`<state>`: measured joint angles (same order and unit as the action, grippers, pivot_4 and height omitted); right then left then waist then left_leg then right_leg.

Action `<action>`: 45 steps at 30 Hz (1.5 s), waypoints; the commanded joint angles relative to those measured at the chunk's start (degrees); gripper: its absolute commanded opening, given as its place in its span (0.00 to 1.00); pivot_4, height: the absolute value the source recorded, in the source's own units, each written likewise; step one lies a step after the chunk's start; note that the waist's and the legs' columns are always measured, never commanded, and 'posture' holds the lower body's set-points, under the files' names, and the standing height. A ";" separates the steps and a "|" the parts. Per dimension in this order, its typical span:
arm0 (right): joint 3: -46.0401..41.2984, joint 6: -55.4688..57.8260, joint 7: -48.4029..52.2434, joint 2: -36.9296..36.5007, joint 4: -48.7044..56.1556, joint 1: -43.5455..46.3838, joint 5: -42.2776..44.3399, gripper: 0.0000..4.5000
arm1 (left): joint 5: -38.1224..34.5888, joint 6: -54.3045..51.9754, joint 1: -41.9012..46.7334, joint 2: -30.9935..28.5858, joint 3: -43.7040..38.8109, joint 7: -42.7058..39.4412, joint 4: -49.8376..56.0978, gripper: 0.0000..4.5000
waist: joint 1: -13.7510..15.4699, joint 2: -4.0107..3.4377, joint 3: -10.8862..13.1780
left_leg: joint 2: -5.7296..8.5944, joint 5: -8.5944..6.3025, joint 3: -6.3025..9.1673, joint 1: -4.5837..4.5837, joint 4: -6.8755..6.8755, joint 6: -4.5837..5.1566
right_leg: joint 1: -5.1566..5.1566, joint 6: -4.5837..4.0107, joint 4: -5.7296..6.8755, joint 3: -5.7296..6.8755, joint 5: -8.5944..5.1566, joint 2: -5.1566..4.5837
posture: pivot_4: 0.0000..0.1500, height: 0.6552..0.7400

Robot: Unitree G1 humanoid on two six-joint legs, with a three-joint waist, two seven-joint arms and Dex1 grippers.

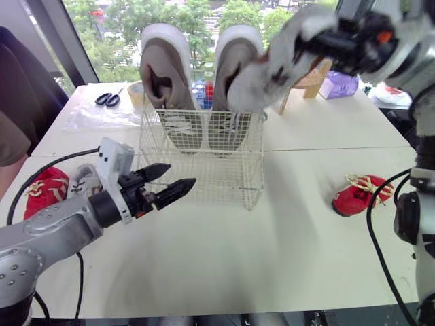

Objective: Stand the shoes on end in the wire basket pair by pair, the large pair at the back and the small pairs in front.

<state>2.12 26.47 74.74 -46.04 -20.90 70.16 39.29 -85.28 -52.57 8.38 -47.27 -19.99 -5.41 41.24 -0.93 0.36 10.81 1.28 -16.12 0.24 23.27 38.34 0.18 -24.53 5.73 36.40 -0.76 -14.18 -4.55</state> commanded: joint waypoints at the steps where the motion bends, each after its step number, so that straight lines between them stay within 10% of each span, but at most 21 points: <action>1: 0.57 -3.69 4.82 0.73 -3.45 3.08 -4.69 0.21 | -1.39 2.29 -1.47 -1.35 -2.00 -1.34 2.08 0.99 | 0.19 0.00 0.00 | 0.00 0.01 0.00 0.03 -0.05 -0.02 | 0.00 -0.06 -0.10 0.00 0.03 -0.01 | 1.00 1.00; 13: 5.94 -14.49 8.02 8.52 -6.12 -3.02 -17.79 0.21 | 0.96 4.55 -2.51 -3.24 -1.28 -4.05 -0.25 0.99 | 0.20 0.01 -0.01 | 0.06 0.04 0.02 0.10 -0.20 -0.12 | -0.04 0.06 -0.30 0.03 0.14 -0.11 | 1.00 1.00; 21: 4.86 -15.03 8.84 8.82 -7.71 -3.25 -20.88 0.99 | 1.71 4.76 -1.90 -2.65 -0.18 -3.51 -1.28 1.00 | 0.18 0.01 0.00 | 0.06 0.15 0.02 0.10 -0.23 -0.31 | -0.08 0.07 -0.28 0.04 0.15 -0.09 | 1.00 1.00; 32: -5.16 5.35 5.81 0.64 7.84 -5.51 -11.05 0.99 | 3.02 4.45 -5.59 -5.77 -6.55 -4.39 -4.10 1.00 | 0.24 0.01 -0.01 | 0.05 0.07 0.06 0.10 -0.25 -0.18 | -0.08 0.05 -0.28 0.05 0.14 -0.13 | 1.00 1.00; 38: -10.26 8.46 0.82 -2.85 8.49 -5.54 -9.70 0.99 | 13.81 2.68 2.06 -8.17 -6.31 8.66 -14.77 1.00 | 0.29 0.01 -0.01 | 0.05 0.09 0.06 0.08 -0.25 -0.20 | -0.10 -0.12 -0.22 0.04 0.10 -0.10 | 1.00 1.00; 45: -8.29 16.70 6.75 -8.12 19.16 -8.40 -3.68 0.99 | 13.65 -25.00 21.12 -13.59 -0.42 28.18 -35.86 1.00 | 0.18 0.03 0.00 | 0.06 0.06 0.08 0.11 -0.25 -0.13 | -0.12 0.09 -0.19 0.09 0.20 -0.01 | 1.00 1.00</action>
<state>-6.16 41.88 79.86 -53.03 -5.13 61.91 33.63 -71.59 -72.93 26.94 -59.75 -19.70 20.06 7.77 -0.75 0.40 10.81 1.33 -16.06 0.33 23.37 38.09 0.06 -24.66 5.84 36.21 -0.63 -13.97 -4.55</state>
